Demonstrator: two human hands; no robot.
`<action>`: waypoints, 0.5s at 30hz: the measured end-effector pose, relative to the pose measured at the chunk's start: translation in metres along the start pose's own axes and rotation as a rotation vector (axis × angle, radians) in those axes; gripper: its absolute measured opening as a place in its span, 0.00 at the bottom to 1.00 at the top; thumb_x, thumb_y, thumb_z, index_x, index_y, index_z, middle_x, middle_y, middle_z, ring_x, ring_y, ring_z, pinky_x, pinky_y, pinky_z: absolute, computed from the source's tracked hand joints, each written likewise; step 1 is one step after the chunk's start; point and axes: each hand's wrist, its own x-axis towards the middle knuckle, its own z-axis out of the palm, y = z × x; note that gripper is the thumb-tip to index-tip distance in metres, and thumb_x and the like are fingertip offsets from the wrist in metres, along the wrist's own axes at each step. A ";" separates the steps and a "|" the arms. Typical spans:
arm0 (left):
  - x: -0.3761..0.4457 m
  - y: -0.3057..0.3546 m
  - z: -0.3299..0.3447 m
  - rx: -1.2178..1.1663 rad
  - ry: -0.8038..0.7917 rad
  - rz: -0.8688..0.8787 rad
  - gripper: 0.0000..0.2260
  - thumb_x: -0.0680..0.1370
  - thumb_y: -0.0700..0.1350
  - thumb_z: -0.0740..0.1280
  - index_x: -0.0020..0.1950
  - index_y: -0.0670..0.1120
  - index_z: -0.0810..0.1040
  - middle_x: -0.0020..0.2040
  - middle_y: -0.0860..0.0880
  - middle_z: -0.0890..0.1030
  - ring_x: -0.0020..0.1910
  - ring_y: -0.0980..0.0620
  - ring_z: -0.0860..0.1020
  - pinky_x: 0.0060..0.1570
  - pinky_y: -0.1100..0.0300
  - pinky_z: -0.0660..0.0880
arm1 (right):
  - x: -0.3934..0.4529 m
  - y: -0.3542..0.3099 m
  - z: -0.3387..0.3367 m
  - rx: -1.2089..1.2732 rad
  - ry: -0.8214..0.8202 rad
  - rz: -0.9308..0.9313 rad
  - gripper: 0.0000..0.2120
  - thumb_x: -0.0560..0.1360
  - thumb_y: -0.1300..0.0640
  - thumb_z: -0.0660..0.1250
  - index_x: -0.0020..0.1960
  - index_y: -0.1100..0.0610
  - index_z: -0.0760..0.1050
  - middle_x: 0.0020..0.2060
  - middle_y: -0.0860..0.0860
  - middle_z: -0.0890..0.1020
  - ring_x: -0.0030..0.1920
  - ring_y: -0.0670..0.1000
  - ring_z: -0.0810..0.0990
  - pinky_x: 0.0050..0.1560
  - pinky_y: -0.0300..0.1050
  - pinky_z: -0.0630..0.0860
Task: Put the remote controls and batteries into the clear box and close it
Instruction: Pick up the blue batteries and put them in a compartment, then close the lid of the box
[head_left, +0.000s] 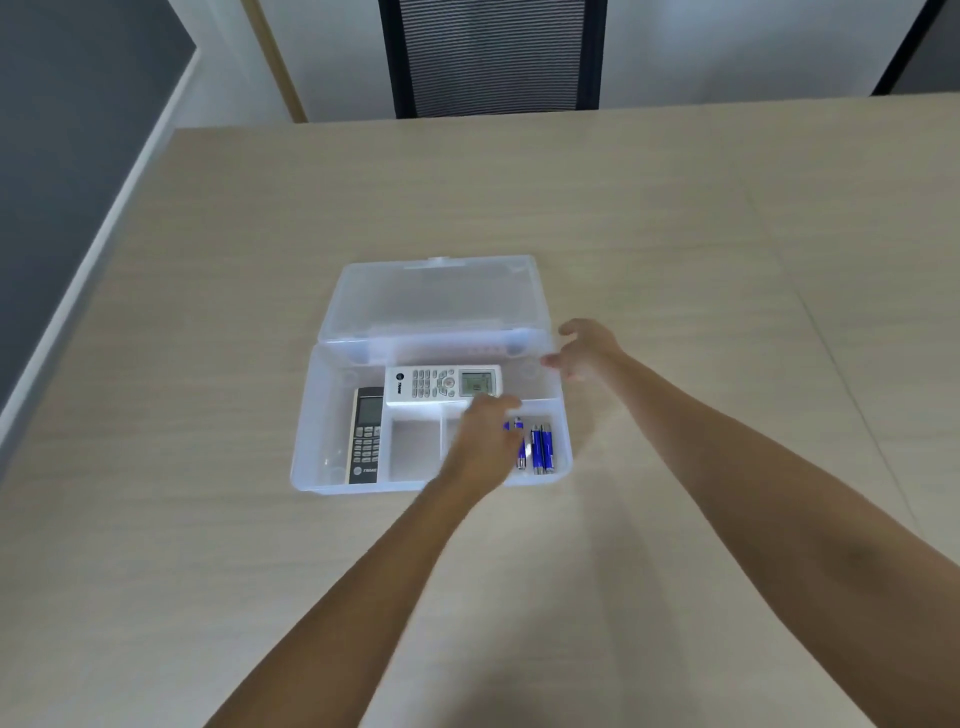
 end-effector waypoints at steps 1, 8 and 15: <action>-0.008 -0.017 -0.018 0.016 0.131 0.030 0.17 0.76 0.41 0.67 0.65 0.43 0.74 0.61 0.42 0.72 0.53 0.44 0.77 0.56 0.53 0.77 | 0.007 -0.004 0.000 0.035 0.011 -0.009 0.34 0.68 0.51 0.74 0.69 0.61 0.67 0.65 0.58 0.75 0.60 0.59 0.79 0.64 0.52 0.74; -0.048 -0.144 -0.106 0.302 0.105 -0.381 0.69 0.51 0.74 0.72 0.77 0.50 0.35 0.78 0.37 0.40 0.78 0.37 0.45 0.74 0.39 0.50 | 0.060 -0.021 0.010 0.342 -0.054 0.134 0.34 0.61 0.58 0.80 0.60 0.68 0.69 0.54 0.57 0.75 0.56 0.57 0.75 0.58 0.49 0.71; -0.048 -0.149 -0.091 0.232 0.138 -0.307 0.67 0.57 0.70 0.73 0.76 0.41 0.33 0.77 0.41 0.47 0.77 0.41 0.49 0.74 0.44 0.57 | 0.086 -0.017 0.017 0.423 -0.170 0.161 0.36 0.59 0.67 0.79 0.65 0.64 0.71 0.68 0.56 0.75 0.69 0.57 0.71 0.73 0.54 0.61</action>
